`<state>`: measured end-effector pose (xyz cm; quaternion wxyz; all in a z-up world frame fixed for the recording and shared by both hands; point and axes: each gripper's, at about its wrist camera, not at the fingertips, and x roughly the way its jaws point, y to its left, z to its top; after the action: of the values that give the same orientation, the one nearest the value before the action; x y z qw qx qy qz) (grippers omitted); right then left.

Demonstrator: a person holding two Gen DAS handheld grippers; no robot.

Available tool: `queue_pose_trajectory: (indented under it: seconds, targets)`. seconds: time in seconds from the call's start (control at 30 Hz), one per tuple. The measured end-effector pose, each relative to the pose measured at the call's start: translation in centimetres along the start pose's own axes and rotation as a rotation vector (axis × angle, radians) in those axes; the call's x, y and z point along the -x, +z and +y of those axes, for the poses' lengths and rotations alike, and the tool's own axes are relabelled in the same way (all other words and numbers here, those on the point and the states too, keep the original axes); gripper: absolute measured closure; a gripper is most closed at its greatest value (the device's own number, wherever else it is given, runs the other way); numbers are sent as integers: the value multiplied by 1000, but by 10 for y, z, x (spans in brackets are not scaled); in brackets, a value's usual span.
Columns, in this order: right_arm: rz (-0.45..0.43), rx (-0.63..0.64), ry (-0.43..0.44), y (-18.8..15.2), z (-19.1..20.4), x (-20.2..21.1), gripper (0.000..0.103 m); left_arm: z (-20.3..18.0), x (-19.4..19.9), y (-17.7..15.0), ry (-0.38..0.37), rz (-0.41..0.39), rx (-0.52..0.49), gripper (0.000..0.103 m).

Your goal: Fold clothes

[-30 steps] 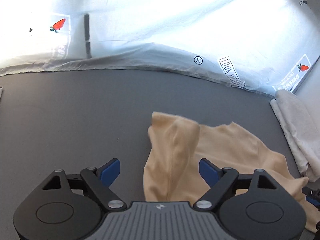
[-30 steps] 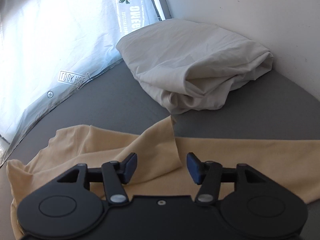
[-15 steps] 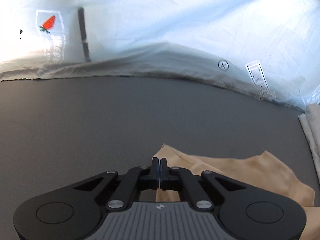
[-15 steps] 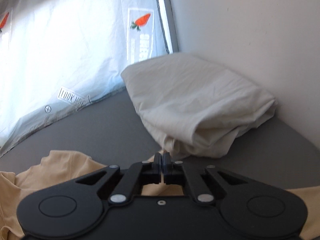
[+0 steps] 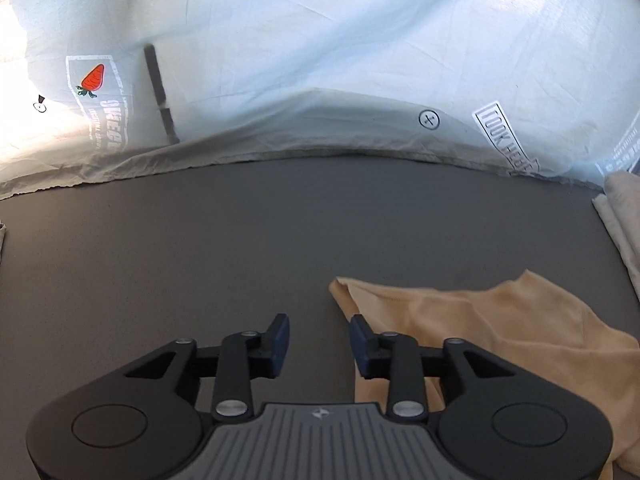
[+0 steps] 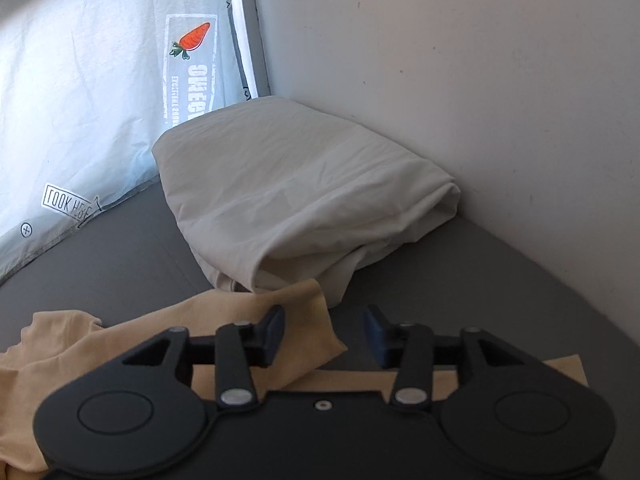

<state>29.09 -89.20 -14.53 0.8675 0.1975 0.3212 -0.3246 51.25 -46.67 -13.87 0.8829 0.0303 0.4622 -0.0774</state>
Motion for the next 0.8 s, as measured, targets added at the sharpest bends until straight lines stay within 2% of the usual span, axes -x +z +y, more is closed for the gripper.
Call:
queue_pose_trajectory:
  seconds: [0.1, 0.2, 0.23, 0.37, 0.4, 0.47, 0.5, 0.53, 0.6, 0.8]
  targets:
    - [12, 8, 57, -3, 0, -4, 49, -10, 9, -26, -40, 64, 2, 53]
    - [3, 25, 116, -4, 3, -8, 28, -19, 24, -53, -57, 98, -22, 47]
    - [0, 31, 136, -4, 4, -9, 24, -22, 29, -62, -61, 110, -33, 46]
    - [52, 24, 134, -5, 1, -33, 23, -26, 41, -100, -48, 181, -76, 44]
    - [65, 8, 141, -5, -1, -38, 25, -26, 43, -109, -39, 200, -79, 44]
    - [74, -34, 195, -5, -5, -40, 52, -25, 48, -128, -23, 238, -86, 44]
    - [75, -54, 221, -5, -7, -39, 79, -24, 52, -135, -14, 241, -93, 44]
    - [70, -75, 234, -5, -7, -36, 89, -23, 56, -142, -5, 242, -102, 44]
    - [31, -113, 308, -5, -10, -21, 93, -20, 64, -155, 9, 242, -97, 42]
    - [-21, -102, 480, -12, -3, 33, 94, -19, 86, -181, 15, 247, -98, 41]
